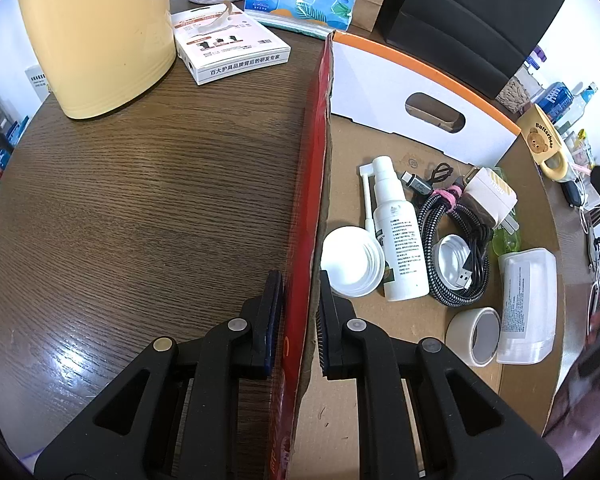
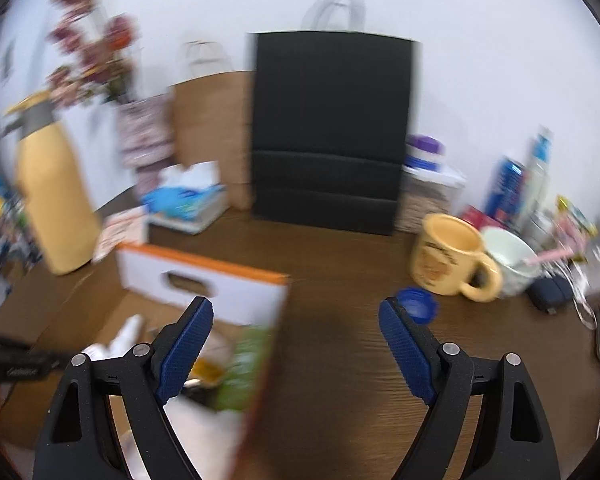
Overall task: Organize rigid objects
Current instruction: 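Move the right gripper back over the blue bottle cap, then grasp the blue bottle cap by its rim with the right gripper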
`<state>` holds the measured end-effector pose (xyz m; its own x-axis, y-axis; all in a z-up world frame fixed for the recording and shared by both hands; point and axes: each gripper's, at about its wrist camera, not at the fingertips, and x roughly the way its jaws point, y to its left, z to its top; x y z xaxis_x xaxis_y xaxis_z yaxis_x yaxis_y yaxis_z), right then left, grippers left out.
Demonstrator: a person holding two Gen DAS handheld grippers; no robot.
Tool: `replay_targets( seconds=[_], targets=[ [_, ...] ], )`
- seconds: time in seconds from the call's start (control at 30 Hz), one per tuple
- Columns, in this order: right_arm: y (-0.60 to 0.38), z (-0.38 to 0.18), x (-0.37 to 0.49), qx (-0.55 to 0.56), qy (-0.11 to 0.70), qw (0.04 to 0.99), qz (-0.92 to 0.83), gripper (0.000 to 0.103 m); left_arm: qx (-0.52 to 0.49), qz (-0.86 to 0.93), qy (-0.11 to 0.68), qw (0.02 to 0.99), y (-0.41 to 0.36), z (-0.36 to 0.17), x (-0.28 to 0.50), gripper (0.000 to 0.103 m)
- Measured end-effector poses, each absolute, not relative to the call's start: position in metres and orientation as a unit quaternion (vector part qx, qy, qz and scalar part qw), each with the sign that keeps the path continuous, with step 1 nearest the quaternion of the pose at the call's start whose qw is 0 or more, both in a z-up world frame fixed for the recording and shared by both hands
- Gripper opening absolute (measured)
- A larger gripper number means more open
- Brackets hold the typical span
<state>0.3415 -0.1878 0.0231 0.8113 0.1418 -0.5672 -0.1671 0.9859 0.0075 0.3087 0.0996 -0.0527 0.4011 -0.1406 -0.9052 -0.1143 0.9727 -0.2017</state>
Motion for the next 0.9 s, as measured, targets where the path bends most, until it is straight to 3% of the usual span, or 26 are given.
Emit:
replay_targets(
  seconds=[0.37,0.9],
  targets=[
    [-0.276,-0.035,0.427,0.025,0.366,0.929,-0.046,0.089,-0.116,-0.008,0.547,0.829,0.100,-0.053,0.309,0.011],
    [-0.271,-0.085,0.488,0.006,0.445,0.894,-0.049,0.087,-0.116,-0.008,0.547,0.829,0.100,-0.053,0.309,0.011]
  ],
)
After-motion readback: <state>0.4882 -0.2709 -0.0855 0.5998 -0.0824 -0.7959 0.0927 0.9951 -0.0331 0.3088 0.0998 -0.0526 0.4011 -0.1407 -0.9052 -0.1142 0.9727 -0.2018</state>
